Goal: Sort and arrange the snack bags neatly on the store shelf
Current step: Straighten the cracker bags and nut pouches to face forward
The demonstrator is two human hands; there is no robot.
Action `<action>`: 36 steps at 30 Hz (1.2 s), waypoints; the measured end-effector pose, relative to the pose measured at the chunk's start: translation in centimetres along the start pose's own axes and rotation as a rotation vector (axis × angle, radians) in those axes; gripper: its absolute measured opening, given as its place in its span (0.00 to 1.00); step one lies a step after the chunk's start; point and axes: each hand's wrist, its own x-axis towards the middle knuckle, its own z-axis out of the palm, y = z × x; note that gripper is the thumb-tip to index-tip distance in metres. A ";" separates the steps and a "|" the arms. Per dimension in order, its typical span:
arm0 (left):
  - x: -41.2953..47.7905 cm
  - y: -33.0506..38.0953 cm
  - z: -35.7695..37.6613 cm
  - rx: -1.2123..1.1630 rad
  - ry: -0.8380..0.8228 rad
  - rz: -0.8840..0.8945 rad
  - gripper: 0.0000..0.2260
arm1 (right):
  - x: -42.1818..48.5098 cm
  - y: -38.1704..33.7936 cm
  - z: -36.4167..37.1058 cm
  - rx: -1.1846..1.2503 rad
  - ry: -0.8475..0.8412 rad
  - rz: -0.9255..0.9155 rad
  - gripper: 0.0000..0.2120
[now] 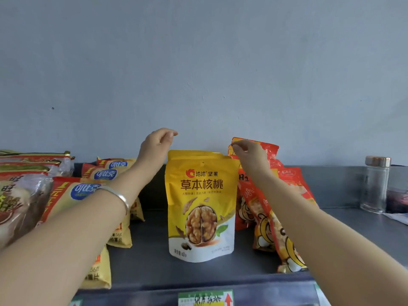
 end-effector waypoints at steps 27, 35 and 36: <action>-16.9 -2.3 3.5 -0.171 -0.022 -0.375 0.09 | -15.9 1.8 4.0 0.129 0.072 0.429 0.10; -17.2 -2.2 3.3 -0.185 0.181 -0.213 0.15 | -16.8 1.1 3.5 0.134 0.149 0.435 0.10; -17.2 -2.3 3.3 -0.146 0.225 -0.172 0.15 | -16.8 1.0 3.5 0.126 0.154 0.431 0.10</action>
